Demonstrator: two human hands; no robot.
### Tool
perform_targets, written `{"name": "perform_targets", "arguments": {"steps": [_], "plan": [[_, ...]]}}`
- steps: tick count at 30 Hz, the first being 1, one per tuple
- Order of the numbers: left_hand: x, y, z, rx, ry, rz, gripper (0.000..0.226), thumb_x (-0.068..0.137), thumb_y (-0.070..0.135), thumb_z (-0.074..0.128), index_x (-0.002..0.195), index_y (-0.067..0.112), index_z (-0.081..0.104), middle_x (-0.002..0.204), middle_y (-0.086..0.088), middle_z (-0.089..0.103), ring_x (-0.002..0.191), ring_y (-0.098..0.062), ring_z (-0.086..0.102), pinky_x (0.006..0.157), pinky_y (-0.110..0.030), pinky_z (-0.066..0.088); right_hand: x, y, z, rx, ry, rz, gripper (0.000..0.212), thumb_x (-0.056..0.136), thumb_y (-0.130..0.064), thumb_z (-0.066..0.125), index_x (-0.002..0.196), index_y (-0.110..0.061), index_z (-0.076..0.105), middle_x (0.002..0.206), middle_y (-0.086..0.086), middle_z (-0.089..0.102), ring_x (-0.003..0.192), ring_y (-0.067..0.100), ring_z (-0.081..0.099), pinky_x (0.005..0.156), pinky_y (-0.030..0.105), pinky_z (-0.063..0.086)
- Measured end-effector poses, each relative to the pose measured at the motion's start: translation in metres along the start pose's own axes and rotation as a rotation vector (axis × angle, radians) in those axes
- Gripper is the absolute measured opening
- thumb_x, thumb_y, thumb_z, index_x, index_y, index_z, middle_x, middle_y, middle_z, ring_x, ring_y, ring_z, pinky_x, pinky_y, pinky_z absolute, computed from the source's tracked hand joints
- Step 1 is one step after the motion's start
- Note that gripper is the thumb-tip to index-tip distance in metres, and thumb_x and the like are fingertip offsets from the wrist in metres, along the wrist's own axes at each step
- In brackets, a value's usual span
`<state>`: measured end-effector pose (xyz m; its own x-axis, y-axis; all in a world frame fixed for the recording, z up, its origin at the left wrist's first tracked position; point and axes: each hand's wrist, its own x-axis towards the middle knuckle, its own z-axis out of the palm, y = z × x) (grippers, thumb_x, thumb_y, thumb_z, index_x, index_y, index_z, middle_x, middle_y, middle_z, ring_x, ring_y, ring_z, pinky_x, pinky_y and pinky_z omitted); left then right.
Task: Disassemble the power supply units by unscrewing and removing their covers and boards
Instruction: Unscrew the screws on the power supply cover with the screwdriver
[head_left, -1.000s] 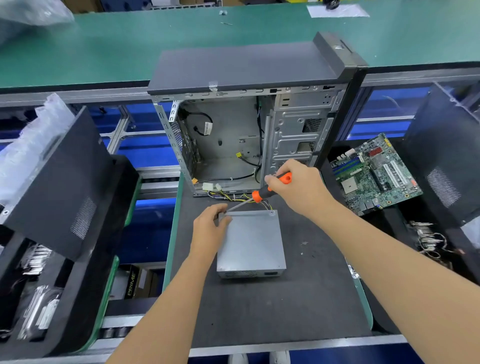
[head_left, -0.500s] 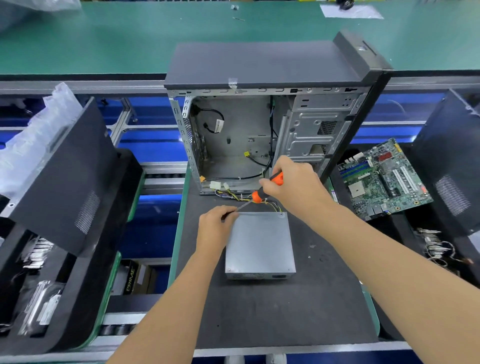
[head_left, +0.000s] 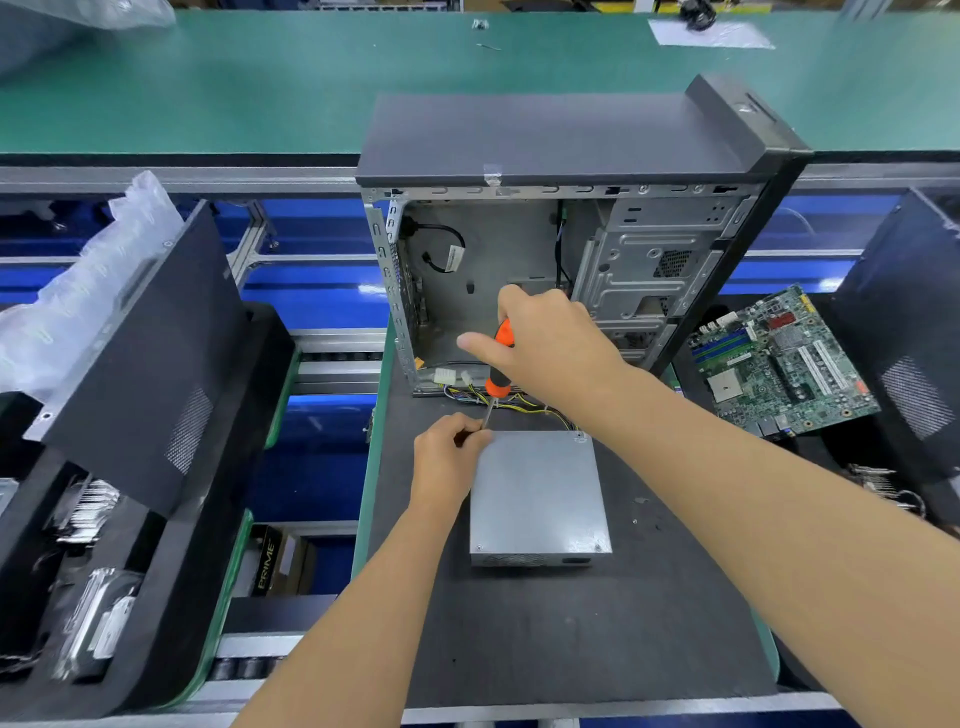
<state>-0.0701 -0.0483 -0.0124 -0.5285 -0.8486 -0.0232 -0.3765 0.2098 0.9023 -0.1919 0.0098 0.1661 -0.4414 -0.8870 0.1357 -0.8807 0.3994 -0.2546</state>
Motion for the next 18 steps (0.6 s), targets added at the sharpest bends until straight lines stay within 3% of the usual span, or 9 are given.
{"name": "perform_targets", "arguments": {"steps": [3, 6, 9, 12, 14, 18], "plan": [[0.005, -0.001, -0.002, -0.028, -0.044, -0.025, 0.007, 0.086, 0.011, 0.077, 0.08, 0.013, 0.073, 0.091, -0.005, 0.072, 0.086, -0.018, 0.066, 0.07, -0.006, 0.043, 0.004, -0.008, 0.0, -0.116, -0.001, -0.058, 0.047, 0.098, -0.06, 0.041, 0.094, -0.014, 0.037, 0.066, 0.0, 0.028, 0.071, 0.03, 0.042, 0.059, 0.034, 0.033], [0.01, -0.004, -0.003, -0.042, -0.083, -0.022, 0.007, 0.085, 0.012, 0.078, 0.08, 0.012, 0.073, 0.093, -0.005, 0.072, 0.086, -0.018, 0.065, 0.069, -0.005, 0.041, 0.008, -0.01, -0.003, -0.157, -0.041, -0.071, 0.046, 0.099, -0.06, 0.04, 0.092, -0.014, 0.035, 0.065, 0.001, 0.03, 0.07, 0.029, 0.043, 0.059, 0.035, 0.034], [0.009, -0.006, -0.003, -0.04, -0.07, 0.013, 0.007, 0.086, 0.013, 0.078, 0.081, 0.015, 0.074, 0.089, -0.002, 0.071, 0.082, -0.011, 0.063, 0.068, -0.004, 0.04, 0.009, -0.009, -0.006, -0.207, -0.06, -0.038, 0.056, 0.094, -0.069, 0.034, 0.091, -0.013, 0.037, 0.066, 0.0, 0.028, 0.073, 0.028, 0.041, 0.056, 0.035, 0.034], [0.006, -0.007, -0.002, -0.023, -0.07, 0.041, 0.002, 0.088, 0.013, 0.075, 0.087, 0.016, 0.076, 0.088, 0.001, 0.071, 0.08, 0.001, 0.061, 0.07, -0.003, 0.04, 0.013, -0.013, -0.011, -0.356, -0.036, -0.011, 0.074, 0.09, -0.077, 0.021, 0.074, -0.009, 0.046, 0.062, 0.002, 0.035, 0.058, 0.023, 0.04, 0.046, 0.029, 0.022], [0.005, -0.007, -0.002, -0.023, -0.072, 0.05, 0.004, 0.089, 0.012, 0.074, 0.092, 0.014, 0.076, 0.091, 0.002, 0.071, 0.082, 0.002, 0.061, 0.073, -0.002, 0.041, 0.019, -0.018, -0.013, -0.402, -0.083, -0.022, 0.074, 0.091, -0.077, 0.026, 0.066, -0.01, 0.045, 0.062, 0.003, 0.04, 0.051, 0.02, 0.039, 0.045, 0.028, 0.021], [0.0, -0.008, 0.001, -0.133, -0.08, -0.04, 0.016, 0.089, 0.016, 0.074, 0.102, 0.023, 0.071, 0.097, 0.009, 0.071, 0.088, -0.001, 0.064, 0.074, -0.003, 0.045, 0.029, -0.026, -0.015, -0.308, -0.248, -0.1, 0.044, 0.094, -0.059, 0.049, 0.091, -0.015, 0.044, 0.072, 0.001, 0.033, 0.069, 0.028, 0.043, 0.057, 0.035, 0.034]]}}
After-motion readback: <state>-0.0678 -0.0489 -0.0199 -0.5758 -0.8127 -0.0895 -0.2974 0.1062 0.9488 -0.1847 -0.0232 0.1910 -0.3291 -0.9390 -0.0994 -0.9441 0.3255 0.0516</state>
